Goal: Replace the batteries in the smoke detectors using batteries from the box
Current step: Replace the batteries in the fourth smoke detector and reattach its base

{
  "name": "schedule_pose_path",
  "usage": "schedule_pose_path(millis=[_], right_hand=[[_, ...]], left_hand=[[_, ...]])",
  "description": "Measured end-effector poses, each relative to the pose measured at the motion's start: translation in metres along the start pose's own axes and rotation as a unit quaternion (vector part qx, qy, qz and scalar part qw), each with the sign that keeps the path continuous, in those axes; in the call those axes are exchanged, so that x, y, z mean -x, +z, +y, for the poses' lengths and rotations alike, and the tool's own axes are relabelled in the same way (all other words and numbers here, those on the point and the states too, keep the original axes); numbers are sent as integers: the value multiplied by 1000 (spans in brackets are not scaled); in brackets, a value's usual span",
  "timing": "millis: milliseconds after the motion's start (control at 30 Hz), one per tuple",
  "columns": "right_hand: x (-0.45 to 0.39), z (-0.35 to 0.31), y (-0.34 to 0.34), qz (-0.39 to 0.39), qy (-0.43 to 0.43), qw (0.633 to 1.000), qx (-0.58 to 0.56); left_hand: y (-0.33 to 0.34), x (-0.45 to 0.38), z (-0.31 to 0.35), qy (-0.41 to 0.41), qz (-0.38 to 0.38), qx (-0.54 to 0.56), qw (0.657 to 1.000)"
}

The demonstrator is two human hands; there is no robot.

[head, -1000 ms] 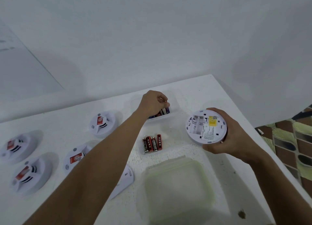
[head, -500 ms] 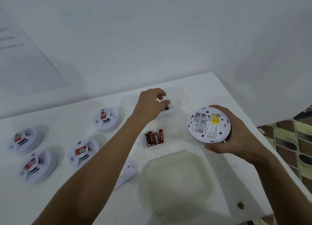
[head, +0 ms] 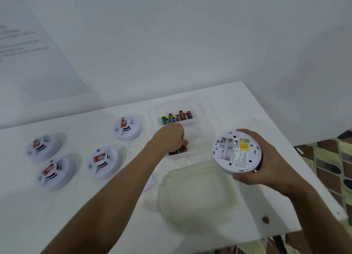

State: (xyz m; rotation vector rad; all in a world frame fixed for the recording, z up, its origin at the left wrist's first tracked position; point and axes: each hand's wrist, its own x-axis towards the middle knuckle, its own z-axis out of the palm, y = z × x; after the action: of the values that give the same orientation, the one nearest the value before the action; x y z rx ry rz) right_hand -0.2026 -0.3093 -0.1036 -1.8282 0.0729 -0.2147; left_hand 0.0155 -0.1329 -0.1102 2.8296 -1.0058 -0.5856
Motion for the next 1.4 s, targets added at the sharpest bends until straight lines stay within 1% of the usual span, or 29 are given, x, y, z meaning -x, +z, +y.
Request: schedule_pose_path(millis=[133,300,400,533,700,733,767,800,867,900,933,1000,1067,1200,1300,1367,1400], right_hand=[[6,1,0,-6,5,1000,-3],[7,-1,1,-8,6,1000,-3],[7,-1,2,-7,3,1000,-1],[6,1,3,-6,4,1000,7],[5,0,6,-9,1,1000,3],[4,-1,6,-9,0,1000,2],[3,-1,7,-9,-2,1000,2],[2,-2,7,-10,-4,1000,3],[-1,-4,9,-14,-12,1000,3],[-2,-5,9,-15,-15,1000,0],[-4,-6,10,-16,-18,1000,-2],[-8,-8,13,-18,-30,999,-1],[-11,-11,15,-21,-39,999,-7],[-16,-14,21,-27,-53,998,-3],[-18,-14,21,-29,-53,998,3],[-19,-16,20,-35,-51,998,-5],[-20,-18,19,-37,-52,998,-9]], left_hand=[[8,1,5,-37,16,-10,999],[8,4,11,-63,9,18,998],[7,3,9,-55,21,58,997],[4,7,6,-29,62,128,989],[-3,19,8,-8,72,201,977],[-6,24,11,0,98,224,970],[-10,32,16,9,138,256,957],[-15,41,22,20,187,302,935],[-26,63,36,59,270,401,873],[-31,73,43,85,286,430,852],[-34,83,50,109,286,442,843],[-35,96,60,141,262,441,847],[-28,99,64,151,243,433,855],[-14,95,58,133,257,415,862],[-8,94,52,142,264,345,889],[-8,98,47,161,232,333,900],[-9,100,43,170,197,340,904]])
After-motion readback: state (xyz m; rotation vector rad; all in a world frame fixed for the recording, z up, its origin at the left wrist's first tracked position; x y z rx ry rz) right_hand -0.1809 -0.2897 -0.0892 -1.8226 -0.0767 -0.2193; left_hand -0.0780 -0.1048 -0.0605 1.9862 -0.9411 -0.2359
